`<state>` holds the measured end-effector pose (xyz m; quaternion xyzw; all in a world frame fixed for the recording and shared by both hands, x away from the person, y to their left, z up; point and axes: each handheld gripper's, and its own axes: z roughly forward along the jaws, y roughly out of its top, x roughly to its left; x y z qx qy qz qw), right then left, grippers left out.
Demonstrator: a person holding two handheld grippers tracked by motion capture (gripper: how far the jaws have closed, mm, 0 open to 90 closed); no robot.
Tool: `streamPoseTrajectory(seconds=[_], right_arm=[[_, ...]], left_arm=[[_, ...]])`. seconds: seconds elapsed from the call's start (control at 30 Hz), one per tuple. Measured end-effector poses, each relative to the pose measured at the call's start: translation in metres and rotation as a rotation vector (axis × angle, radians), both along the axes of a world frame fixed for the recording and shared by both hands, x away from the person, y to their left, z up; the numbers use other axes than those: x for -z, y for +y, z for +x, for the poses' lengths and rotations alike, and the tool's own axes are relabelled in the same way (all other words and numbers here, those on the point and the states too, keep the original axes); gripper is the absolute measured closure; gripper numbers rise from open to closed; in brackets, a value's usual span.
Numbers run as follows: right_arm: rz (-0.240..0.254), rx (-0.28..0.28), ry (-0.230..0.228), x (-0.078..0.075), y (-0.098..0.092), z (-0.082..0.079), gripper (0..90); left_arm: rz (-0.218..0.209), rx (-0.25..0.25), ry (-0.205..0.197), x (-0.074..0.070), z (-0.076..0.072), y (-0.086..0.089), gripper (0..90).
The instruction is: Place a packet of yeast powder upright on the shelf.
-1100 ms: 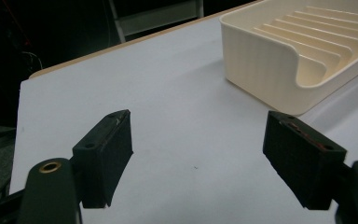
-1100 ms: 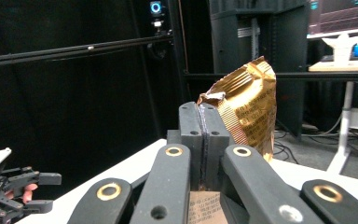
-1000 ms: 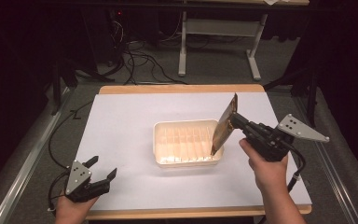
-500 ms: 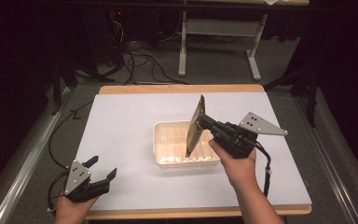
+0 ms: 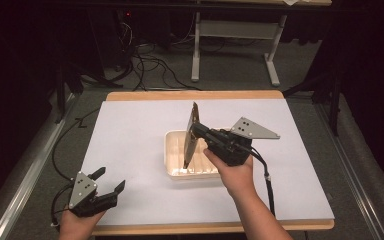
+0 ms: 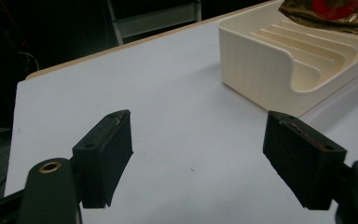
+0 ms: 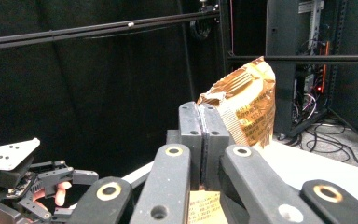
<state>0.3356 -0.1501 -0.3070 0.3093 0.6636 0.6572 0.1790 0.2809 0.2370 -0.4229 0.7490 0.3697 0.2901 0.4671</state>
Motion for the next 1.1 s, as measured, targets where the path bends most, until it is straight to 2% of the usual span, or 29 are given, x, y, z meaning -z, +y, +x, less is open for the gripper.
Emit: streamPoseTrajectory(seconds=[0.43,0.8,0.9,1.1], right_arm=[[-0.023,-0.027,0.028,0.005,0.028,0.015,90.0],[-0.074,-0.003,0.077,0.021,0.045,0.035,90.0],[-0.101,0.002,0.086,0.027,0.049,0.038,90.0],[-0.121,0.007,0.109,0.038,0.055,0.042,90.0]], left_arm=[[-0.007,0.005,0.006,0.0,0.0,0.001,24.2],[-0.014,0.007,0.005,0.0,0.0,0.001,24.1],[-0.014,0.007,0.005,0.0,0.0,0.001,24.1],[-0.015,0.007,0.005,0.0,0.0,0.001,24.1]])
